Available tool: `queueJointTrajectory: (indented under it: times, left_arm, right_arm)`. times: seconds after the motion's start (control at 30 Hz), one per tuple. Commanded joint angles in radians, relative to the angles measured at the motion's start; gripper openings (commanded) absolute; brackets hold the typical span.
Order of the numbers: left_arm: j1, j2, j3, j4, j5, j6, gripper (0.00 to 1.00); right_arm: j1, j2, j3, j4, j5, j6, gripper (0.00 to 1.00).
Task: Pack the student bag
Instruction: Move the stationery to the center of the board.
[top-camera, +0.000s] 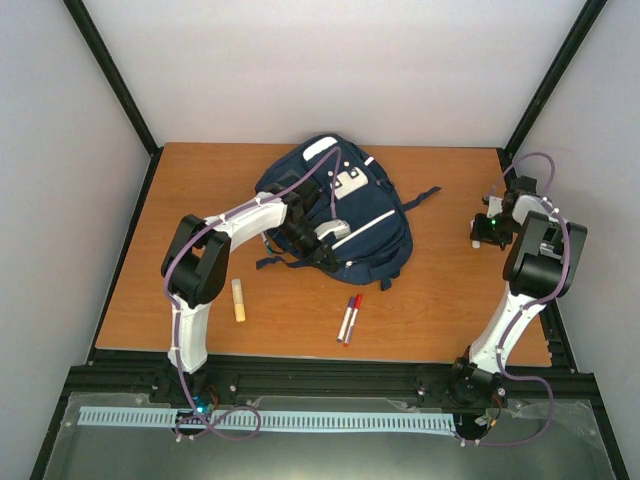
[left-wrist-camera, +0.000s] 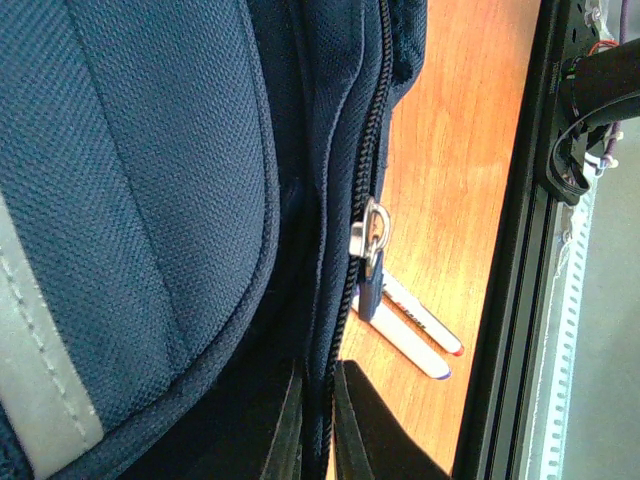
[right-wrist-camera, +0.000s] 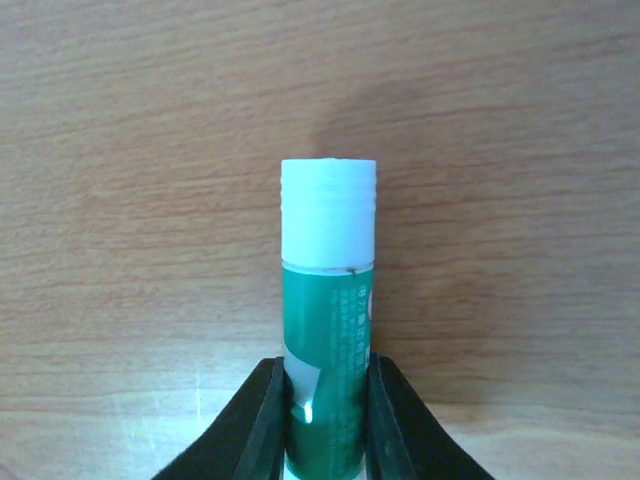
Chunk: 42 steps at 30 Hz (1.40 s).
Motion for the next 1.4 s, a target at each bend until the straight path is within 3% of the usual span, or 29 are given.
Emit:
queueJointTrajectory:
  times: [0.0, 0.33, 0.77, 1.1, 1.37]
  left_arm:
    - [0.012, -0.031, 0.021, -0.044, 0.038, 0.001, 0.08]
    - [0.065, 0.006, 0.078, -0.008, 0.055, -0.026, 0.08]
    - [0.097, 0.030, 0.112, 0.009, 0.053, -0.048, 0.05]
    - [0.118, -0.042, 0.027, -0.005, 0.023, 0.030, 0.26]
    - [0.124, -0.044, -0.022, -0.016, 0.022, 0.019, 0.30]
  right_arm:
    - [0.021, -0.006, -0.019, -0.077, -0.018, -0.036, 0.07]
    - [0.128, -0.175, -0.156, -0.182, -0.096, -0.180, 0.04]
    - [0.695, -0.542, -0.458, -0.251, -0.049, -0.618, 0.03]
    - [0.925, -0.579, -0.548, -0.162, 0.041, -0.743, 0.04]
    - [1.028, -0.489, -0.543, -0.051, 0.089, -0.665, 0.08]
